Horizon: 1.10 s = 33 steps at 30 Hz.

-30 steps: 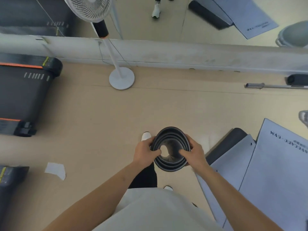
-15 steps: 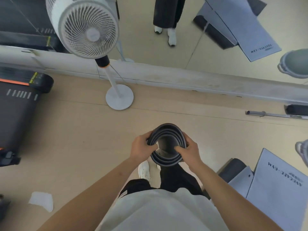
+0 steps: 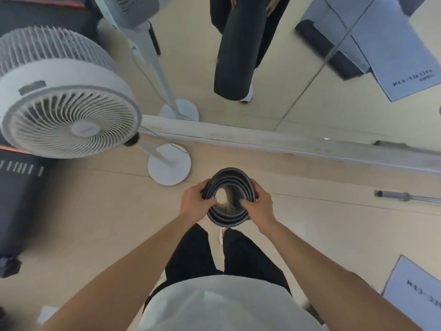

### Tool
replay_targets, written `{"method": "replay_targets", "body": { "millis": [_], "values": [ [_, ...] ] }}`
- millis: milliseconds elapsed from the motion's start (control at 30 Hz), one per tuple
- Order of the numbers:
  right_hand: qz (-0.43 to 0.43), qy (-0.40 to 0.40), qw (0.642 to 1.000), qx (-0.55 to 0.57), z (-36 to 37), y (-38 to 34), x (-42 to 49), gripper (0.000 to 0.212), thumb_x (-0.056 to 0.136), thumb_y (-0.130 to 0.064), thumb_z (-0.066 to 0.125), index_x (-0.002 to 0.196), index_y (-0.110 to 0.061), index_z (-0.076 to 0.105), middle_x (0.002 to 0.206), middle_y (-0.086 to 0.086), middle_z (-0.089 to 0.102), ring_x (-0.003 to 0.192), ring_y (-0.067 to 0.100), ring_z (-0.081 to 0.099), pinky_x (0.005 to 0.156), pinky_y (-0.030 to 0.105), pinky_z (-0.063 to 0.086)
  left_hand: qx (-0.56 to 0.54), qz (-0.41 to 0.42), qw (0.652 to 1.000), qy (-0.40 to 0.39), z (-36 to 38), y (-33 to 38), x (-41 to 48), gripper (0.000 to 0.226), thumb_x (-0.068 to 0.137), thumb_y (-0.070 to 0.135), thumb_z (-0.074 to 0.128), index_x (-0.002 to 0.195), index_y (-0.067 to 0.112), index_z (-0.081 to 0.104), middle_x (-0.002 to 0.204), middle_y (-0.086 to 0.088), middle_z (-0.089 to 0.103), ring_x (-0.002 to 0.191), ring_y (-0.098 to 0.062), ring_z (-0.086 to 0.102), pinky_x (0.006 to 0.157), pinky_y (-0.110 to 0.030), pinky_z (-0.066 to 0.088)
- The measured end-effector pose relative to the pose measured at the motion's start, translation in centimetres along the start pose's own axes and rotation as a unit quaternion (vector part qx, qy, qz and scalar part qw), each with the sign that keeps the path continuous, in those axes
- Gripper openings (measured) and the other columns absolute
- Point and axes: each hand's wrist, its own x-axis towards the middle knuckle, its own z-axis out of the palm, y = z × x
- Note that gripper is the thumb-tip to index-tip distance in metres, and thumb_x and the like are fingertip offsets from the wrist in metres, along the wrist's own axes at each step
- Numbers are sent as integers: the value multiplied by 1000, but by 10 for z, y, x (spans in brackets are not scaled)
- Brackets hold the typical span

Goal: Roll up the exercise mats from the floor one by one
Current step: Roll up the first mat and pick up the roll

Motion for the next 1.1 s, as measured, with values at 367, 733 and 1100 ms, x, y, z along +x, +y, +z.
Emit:
{"method": "replay_targets", "body": {
  "millis": [367,733,1100],
  "values": [
    [20,-28,996,-78,32,-43,180,63,76,3,66,130,-28,59,101,-5,71,90,16,68,81,35,58,16,-46,998,28,-12,27,157,45,87,9,67,129,22,65,91,2,70,84,-21,65,74,-28,46],
    [59,50,996,-34,96,-30,300,50,80,1,66,115,-35,62,95,-7,69,90,21,67,87,49,59,62,-26,996,54,-19,5,293,40,93,14,65,133,20,64,103,-7,74,96,-29,68,81,-28,46],
    [181,10,982,54,127,-21,346,49,94,-27,71,136,-21,45,120,7,59,99,30,66,69,48,65,161,77,983,43,-36,-25,385,55,97,21,65,150,18,51,136,-11,67,124,-34,61,108,-42,44]
  ]
}}
